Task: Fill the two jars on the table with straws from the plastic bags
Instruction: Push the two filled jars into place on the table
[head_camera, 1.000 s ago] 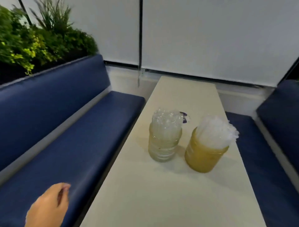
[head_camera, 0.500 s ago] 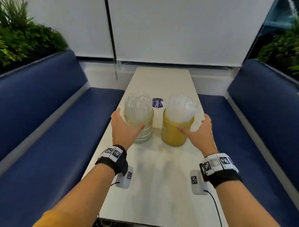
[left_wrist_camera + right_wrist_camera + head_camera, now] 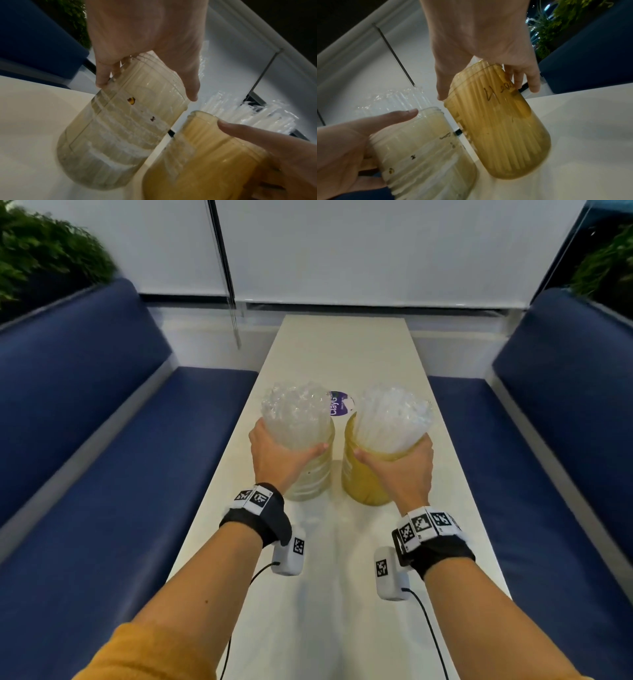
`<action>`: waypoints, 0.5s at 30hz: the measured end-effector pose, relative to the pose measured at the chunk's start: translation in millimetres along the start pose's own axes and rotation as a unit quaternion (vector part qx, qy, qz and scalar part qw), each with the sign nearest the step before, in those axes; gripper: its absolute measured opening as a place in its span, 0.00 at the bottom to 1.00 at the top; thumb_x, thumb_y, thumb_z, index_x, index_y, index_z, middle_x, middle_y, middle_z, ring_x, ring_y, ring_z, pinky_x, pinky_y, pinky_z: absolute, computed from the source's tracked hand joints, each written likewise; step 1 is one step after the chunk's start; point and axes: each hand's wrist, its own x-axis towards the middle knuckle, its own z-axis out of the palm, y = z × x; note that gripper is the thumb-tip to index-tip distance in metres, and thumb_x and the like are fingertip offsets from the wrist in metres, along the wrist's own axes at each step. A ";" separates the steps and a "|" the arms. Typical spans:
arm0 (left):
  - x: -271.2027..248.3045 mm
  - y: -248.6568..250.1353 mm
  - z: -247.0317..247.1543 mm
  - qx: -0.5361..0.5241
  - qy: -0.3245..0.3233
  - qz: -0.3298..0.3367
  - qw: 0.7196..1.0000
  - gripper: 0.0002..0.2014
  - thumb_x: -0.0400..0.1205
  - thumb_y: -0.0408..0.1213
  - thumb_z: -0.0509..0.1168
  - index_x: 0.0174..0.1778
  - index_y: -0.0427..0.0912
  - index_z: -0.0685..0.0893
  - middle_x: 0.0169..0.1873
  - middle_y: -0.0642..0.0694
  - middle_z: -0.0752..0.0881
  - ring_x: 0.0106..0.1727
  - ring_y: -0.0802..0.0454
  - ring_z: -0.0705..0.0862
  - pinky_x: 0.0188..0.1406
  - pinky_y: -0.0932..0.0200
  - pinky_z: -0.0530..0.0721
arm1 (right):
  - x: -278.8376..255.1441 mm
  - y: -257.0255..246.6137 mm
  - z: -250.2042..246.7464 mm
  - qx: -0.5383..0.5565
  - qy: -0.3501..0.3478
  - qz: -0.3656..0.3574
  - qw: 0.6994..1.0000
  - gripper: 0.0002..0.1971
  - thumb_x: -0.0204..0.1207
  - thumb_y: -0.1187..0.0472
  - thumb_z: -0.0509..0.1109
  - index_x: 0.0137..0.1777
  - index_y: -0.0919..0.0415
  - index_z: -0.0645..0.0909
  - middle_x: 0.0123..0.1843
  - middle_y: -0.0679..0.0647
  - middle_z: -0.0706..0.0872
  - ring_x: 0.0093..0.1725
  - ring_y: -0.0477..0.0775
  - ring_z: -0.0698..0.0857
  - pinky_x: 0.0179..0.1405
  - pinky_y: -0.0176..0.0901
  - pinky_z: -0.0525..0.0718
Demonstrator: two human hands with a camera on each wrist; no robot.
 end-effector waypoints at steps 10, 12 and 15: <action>51.9 21.1 37.2 0.008 -0.002 -0.012 1.000 0.63 0.49 0.63 0.87 0.78 0.45 0.66 0.69 0.47 0.72 0.74 0.45 0.74 0.75 0.44 0.78 | 57.8 -18.2 26.8 -0.054 0.004 0.015 0.998 0.65 0.43 0.29 0.85 0.79 0.57 0.63 0.72 0.52 0.76 0.73 0.58 0.78 0.69 0.63 0.82; 58.4 24.2 38.5 0.015 -0.007 -0.019 1.000 0.64 0.49 0.63 0.87 0.79 0.44 0.66 0.70 0.47 0.72 0.75 0.44 0.73 0.76 0.43 0.78 | 65.4 -22.2 27.4 -0.057 -0.007 0.022 0.998 0.66 0.43 0.29 0.85 0.80 0.59 0.62 0.73 0.53 0.75 0.74 0.60 0.77 0.69 0.63 0.81; 62.7 28.6 38.1 0.030 -0.021 -0.027 0.999 0.66 0.50 0.65 0.87 0.81 0.43 0.63 0.74 0.45 0.71 0.78 0.43 0.71 0.78 0.41 0.75 | 71.0 -28.6 28.3 -0.062 -0.028 0.030 0.997 0.68 0.42 0.30 0.85 0.81 0.59 0.60 0.74 0.55 0.74 0.75 0.61 0.76 0.70 0.64 0.81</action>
